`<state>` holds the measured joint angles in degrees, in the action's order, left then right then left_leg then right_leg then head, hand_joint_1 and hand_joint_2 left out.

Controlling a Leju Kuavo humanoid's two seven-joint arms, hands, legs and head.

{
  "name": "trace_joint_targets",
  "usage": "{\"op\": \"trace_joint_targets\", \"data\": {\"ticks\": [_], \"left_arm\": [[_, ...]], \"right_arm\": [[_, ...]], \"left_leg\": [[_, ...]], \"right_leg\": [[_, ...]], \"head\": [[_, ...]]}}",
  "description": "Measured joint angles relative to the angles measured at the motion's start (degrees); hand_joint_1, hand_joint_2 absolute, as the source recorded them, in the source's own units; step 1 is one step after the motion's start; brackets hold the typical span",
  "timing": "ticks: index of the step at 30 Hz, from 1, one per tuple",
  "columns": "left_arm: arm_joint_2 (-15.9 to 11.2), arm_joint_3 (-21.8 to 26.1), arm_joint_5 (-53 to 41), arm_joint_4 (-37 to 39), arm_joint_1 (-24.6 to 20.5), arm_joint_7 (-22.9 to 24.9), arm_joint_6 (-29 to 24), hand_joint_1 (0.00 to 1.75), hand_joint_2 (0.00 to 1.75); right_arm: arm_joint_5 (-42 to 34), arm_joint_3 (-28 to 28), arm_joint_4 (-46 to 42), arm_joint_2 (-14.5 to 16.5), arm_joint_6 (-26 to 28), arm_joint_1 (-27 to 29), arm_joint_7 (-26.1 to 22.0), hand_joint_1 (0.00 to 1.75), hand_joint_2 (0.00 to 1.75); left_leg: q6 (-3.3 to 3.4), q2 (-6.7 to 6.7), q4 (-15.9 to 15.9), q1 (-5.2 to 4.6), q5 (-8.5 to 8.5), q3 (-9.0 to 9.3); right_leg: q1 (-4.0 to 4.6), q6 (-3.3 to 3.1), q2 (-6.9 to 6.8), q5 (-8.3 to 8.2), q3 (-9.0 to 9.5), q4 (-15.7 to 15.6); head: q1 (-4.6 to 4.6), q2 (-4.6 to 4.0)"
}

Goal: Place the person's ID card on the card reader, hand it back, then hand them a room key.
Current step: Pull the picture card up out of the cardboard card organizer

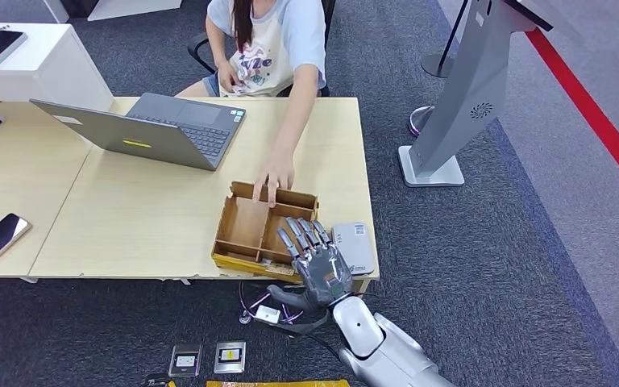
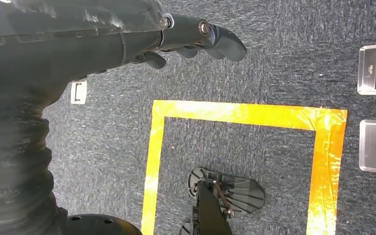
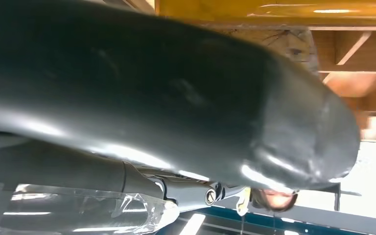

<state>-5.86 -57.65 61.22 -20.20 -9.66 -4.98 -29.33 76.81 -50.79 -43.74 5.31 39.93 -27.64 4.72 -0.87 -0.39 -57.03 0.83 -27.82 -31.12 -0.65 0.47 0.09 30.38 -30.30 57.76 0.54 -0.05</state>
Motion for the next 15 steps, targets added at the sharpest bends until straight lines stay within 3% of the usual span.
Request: {"op": "trace_joint_targets", "data": {"ticks": [9,15], "left_arm": [[0.0,-0.93,0.03,0.0,-0.01,0.0,-0.07,0.0,1.75],[0.01,-1.28,0.04,0.0,0.0,0.0,-0.92,0.0,1.75]], "right_arm": [[2.3,1.13,-1.84,-0.02,0.01,1.12,0.63,0.0,0.0],[6.25,5.19,-9.97,-0.07,0.07,5.13,-1.03,0.0,0.0]], "left_leg": [[0.0,0.0,0.0,0.0,0.0,0.0],[0.0,0.0,0.0,0.0,-0.01,-0.01]], "right_leg": [[0.0,0.0,0.0,0.0,-0.01,0.0],[0.0,0.0,0.0,0.01,-0.02,0.0]], "head": [[0.01,0.0],[0.0,-0.01]]}}
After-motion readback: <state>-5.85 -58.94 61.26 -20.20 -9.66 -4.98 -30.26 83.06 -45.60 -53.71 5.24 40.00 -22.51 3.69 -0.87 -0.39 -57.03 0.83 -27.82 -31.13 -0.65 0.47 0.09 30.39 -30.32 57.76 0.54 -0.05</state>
